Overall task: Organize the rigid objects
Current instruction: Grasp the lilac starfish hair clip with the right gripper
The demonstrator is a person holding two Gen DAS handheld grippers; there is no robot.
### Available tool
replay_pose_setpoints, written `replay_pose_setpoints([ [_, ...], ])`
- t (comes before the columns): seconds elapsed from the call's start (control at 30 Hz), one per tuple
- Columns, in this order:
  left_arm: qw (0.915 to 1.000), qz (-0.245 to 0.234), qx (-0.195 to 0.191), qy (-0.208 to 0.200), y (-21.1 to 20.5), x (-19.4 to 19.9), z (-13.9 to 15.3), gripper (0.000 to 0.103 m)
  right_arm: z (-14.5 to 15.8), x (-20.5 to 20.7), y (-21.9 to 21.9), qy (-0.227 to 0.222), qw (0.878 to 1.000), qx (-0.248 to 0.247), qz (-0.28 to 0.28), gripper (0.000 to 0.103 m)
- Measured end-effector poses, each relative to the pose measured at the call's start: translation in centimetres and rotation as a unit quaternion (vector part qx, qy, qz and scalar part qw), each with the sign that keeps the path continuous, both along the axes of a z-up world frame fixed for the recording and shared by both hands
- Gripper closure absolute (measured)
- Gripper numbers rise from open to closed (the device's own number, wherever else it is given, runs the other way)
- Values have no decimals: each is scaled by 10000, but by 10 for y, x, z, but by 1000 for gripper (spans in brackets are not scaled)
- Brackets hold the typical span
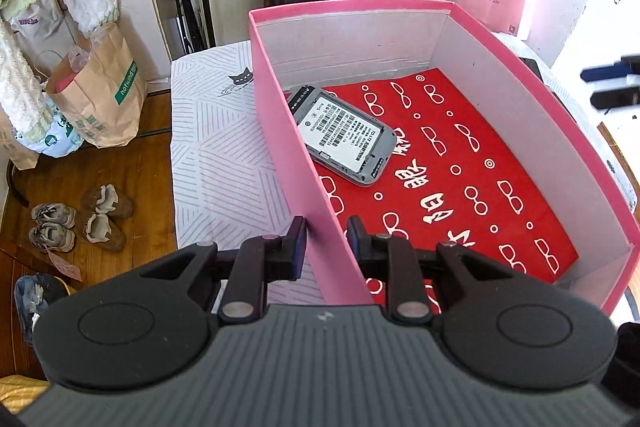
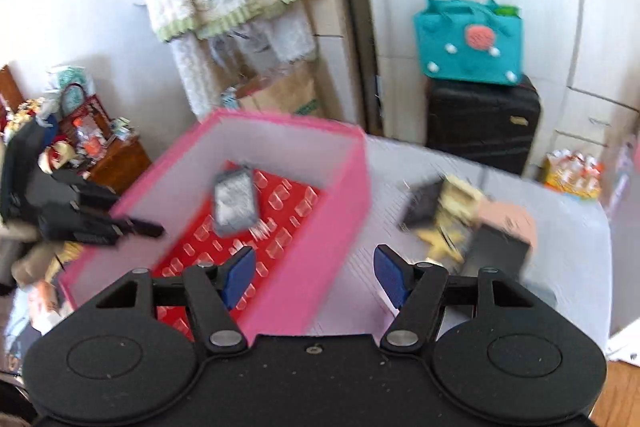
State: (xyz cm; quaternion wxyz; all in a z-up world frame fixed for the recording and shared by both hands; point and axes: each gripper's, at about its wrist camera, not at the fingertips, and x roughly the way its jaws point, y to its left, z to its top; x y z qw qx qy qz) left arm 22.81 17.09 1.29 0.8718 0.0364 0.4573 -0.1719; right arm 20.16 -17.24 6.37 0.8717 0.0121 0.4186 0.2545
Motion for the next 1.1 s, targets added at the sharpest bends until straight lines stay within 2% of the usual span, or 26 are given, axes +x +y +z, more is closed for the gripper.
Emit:
replay_pose_setpoints([
  [0.27,9999,20,119,11,-3,0,1,84,-68,-17,-21,249,9988,-136,-393,36],
  [0.47,9999,100,114,14,-4,0,2,85,-99,-26,-27,79,9988,-158,-464,39],
  [0.57,9999,90,118,21,-3,0,2,85,-105,-30,-30,-72,9988,-28,-488,39],
  [0.83,9998,149,-5,146,0,2,3,84,-114,-16,-25,-587,9970,-78,-489,39],
  [1.0,9997,167,17,156,-1,3,3,85,-115,-20,-12,-859,9932,-541,-574,42],
  [1.1,9997,168,19,151,-1,3,3,85,-113,-26,-9,-820,9919,-554,-795,42],
])
